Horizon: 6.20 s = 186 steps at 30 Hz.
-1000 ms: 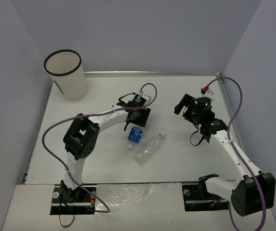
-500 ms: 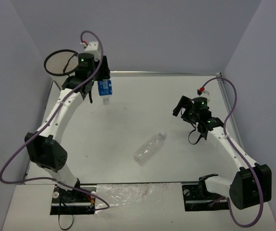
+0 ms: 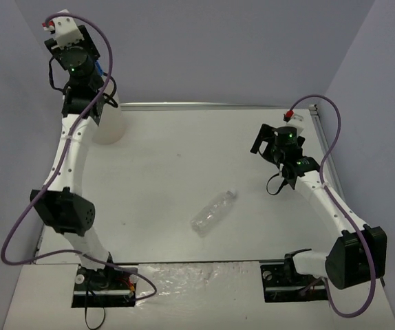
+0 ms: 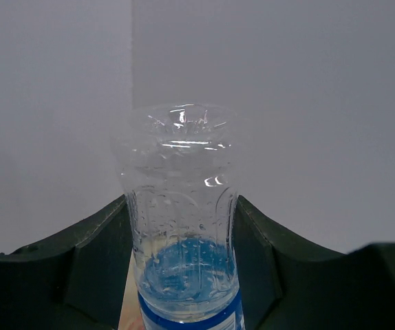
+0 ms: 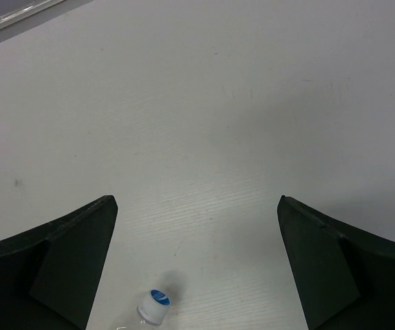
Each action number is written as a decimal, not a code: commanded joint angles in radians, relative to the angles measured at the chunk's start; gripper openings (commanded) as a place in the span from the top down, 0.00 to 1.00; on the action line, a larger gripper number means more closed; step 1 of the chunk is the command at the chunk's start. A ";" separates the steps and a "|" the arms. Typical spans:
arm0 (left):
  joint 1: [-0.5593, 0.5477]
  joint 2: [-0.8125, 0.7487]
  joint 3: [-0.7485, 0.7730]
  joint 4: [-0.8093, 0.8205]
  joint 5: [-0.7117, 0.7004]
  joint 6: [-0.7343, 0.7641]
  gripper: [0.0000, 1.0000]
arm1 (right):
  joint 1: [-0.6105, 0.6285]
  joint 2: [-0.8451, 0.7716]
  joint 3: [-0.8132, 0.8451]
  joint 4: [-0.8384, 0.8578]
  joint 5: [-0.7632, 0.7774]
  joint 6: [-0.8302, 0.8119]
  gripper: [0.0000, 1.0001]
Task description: Put the plastic bottles in the bin
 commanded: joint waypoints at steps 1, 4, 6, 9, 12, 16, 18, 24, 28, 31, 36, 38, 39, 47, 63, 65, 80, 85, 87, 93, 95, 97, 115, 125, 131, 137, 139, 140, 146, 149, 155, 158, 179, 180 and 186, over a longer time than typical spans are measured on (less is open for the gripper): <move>0.076 0.172 0.240 0.170 -0.058 0.010 0.74 | 0.002 0.048 0.055 0.047 0.039 -0.056 0.00; 0.091 0.317 0.366 0.177 -0.066 0.031 0.74 | 0.001 0.078 0.065 0.058 0.065 -0.061 0.00; 0.091 0.373 0.444 0.177 -0.071 0.054 0.74 | 0.002 0.087 0.067 0.069 0.065 -0.066 0.00; 0.093 0.460 0.463 0.201 -0.120 0.067 0.67 | 0.002 0.102 0.064 0.109 0.056 -0.068 0.00; 0.100 0.477 0.442 0.174 -0.155 0.063 0.58 | 0.002 0.124 0.072 0.123 0.048 -0.075 0.00; 0.100 0.410 0.290 0.232 -0.164 0.066 0.30 | 0.003 0.142 0.076 0.123 0.033 -0.080 0.00; 0.099 0.384 0.234 0.231 -0.160 0.062 0.15 | 0.004 0.147 0.081 0.123 0.020 -0.079 0.00; 0.100 0.293 0.199 0.103 -0.100 0.005 0.03 | 0.006 0.148 0.079 0.130 -0.005 -0.067 0.00; 0.100 0.216 0.149 0.042 -0.100 -0.036 0.03 | 0.007 0.128 0.062 0.131 -0.030 -0.062 0.00; 0.100 0.089 0.078 -0.072 0.049 -0.103 0.03 | 0.007 0.070 0.034 0.128 -0.030 -0.042 0.00; 0.100 -0.107 -0.009 -0.328 0.382 -0.232 0.03 | 0.015 0.009 0.003 0.054 -0.009 0.047 0.00; 0.100 -0.188 -0.105 -0.346 0.476 -0.277 0.03 | 0.028 -0.013 -0.004 0.015 -0.008 0.057 0.00; 0.099 -0.253 -0.174 -0.334 0.593 -0.288 0.03 | 0.036 -0.034 -0.009 -0.022 -0.007 0.057 0.00; -0.052 -0.411 -0.575 -0.310 0.723 -0.350 0.03 | 0.122 -0.109 -0.098 -0.081 -0.002 0.128 0.00; -0.587 -0.226 -0.809 -0.278 0.870 -0.242 0.03 | 0.083 -0.002 -0.047 -0.136 0.115 0.292 0.00; -0.621 -0.172 -0.803 -0.284 0.875 -0.242 0.03 | 0.073 0.023 -0.003 -0.135 0.135 0.310 0.00; -0.784 0.106 -0.701 -0.332 0.840 -0.312 0.03 | 0.068 0.220 0.263 -0.109 0.201 0.219 0.00; -0.796 0.116 -0.708 -0.358 0.729 -0.337 0.24 | 0.067 0.238 0.256 -0.071 0.149 0.209 0.00; -0.797 0.114 -0.699 -0.385 0.688 -0.336 0.44 | 0.068 0.235 0.252 -0.054 0.130 0.205 0.00; -0.797 0.085 -0.668 -0.454 0.581 -0.322 0.76 | 0.068 0.202 0.231 -0.023 0.118 0.201 0.00; -0.792 0.049 -0.658 -0.456 0.528 -0.320 0.79 | 0.067 0.181 0.218 -0.011 0.105 0.197 0.00; -0.770 -0.002 -0.643 -0.456 0.468 -0.314 0.80 | 0.068 0.158 0.215 -0.004 0.093 0.188 0.00; -0.090 -0.201 -0.314 -0.071 0.287 -0.130 0.82 | 0.003 0.079 0.134 0.108 0.097 0.128 0.00; 0.153 0.137 0.033 0.218 0.247 -0.166 0.77 | -0.025 0.110 0.143 0.140 0.121 0.041 0.00; 0.180 0.322 0.278 0.135 0.174 -0.128 0.77 | -0.048 0.115 0.143 0.140 0.147 0.014 0.00; 0.190 0.368 0.235 0.162 0.131 -0.121 0.75 | -0.055 0.149 0.145 0.140 0.143 0.007 0.00; 0.191 0.361 0.190 0.173 0.103 -0.128 0.70 | -0.059 0.166 0.148 0.139 0.131 0.008 0.00; 0.192 0.358 0.175 0.174 0.101 -0.128 0.69 | -0.059 0.171 0.148 0.140 0.122 0.007 0.00; 0.216 0.318 0.065 0.203 0.066 -0.142 0.62 | -0.062 0.173 0.144 0.137 0.096 -0.001 0.00; 0.245 0.318 0.050 0.170 0.111 -0.206 0.60 | -0.064 0.169 0.135 0.138 0.101 0.003 0.00; 0.252 0.308 0.039 0.148 0.170 -0.208 0.25 | -0.065 0.158 0.113 0.138 0.107 0.003 0.00; 0.252 0.290 0.025 0.157 0.191 -0.203 0.15 | -0.067 0.154 0.110 0.138 0.106 0.006 0.00; 0.252 0.217 -0.072 0.166 0.253 -0.193 0.45 | -0.072 0.149 0.095 0.138 0.104 0.005 0.00; 0.252 0.218 -0.074 0.160 0.253 -0.194 0.45 | -0.074 0.149 0.094 0.138 0.105 0.004 0.00; 0.252 0.188 -0.106 0.144 0.292 -0.207 0.45 | -0.079 0.156 0.100 0.139 0.103 -0.001 0.00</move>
